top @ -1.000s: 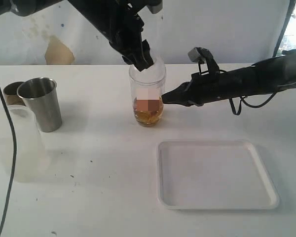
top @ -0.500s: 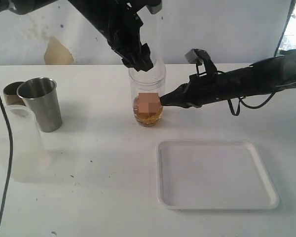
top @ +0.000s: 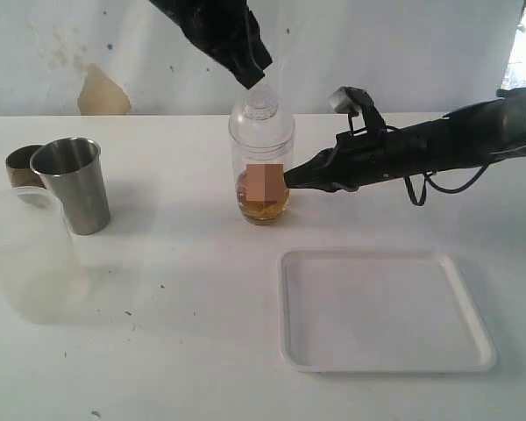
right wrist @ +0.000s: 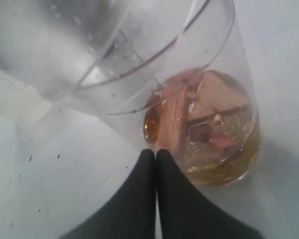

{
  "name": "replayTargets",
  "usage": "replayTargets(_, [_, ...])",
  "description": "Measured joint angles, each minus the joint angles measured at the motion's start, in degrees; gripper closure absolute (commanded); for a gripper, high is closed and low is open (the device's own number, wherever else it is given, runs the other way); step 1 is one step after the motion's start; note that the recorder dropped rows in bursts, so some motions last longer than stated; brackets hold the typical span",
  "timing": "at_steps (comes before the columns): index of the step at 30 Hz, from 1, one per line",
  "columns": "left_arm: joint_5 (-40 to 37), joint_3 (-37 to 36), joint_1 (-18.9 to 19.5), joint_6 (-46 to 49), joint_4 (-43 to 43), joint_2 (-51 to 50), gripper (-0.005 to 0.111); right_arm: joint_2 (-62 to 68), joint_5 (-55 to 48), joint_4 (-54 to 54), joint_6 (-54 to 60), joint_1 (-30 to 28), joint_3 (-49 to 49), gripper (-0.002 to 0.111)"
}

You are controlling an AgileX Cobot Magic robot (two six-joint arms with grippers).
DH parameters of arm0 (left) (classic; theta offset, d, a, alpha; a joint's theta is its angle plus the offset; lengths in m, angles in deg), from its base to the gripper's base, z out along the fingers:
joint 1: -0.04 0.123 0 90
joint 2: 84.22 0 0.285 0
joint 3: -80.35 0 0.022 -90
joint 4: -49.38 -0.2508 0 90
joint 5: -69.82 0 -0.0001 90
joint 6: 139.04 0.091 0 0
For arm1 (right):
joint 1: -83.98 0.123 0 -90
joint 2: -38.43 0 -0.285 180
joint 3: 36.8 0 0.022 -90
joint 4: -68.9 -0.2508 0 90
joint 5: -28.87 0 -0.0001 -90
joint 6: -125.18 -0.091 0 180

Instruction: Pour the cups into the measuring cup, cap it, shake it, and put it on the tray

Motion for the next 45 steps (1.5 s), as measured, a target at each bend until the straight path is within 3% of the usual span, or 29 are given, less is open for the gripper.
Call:
replayTargets(5, [-4.7, 0.0, 0.0, 2.3, 1.1, -0.9, 0.107, 0.0, 0.0, 0.0, 0.0, 0.0, 0.0, 0.108])
replayTargets(26, [4.6, 0.0, 0.0, 2.5, -0.2, -5.1, 0.107, 0.0, -0.4, 1.9, -0.8, 0.0, 0.0, 0.108])
replayTargets(45, [5.4, 0.0, 0.0, -0.2, -4.3, -5.1, 0.107, 0.0, -1.5, 2.9, -0.9, 0.0, 0.0, 0.108])
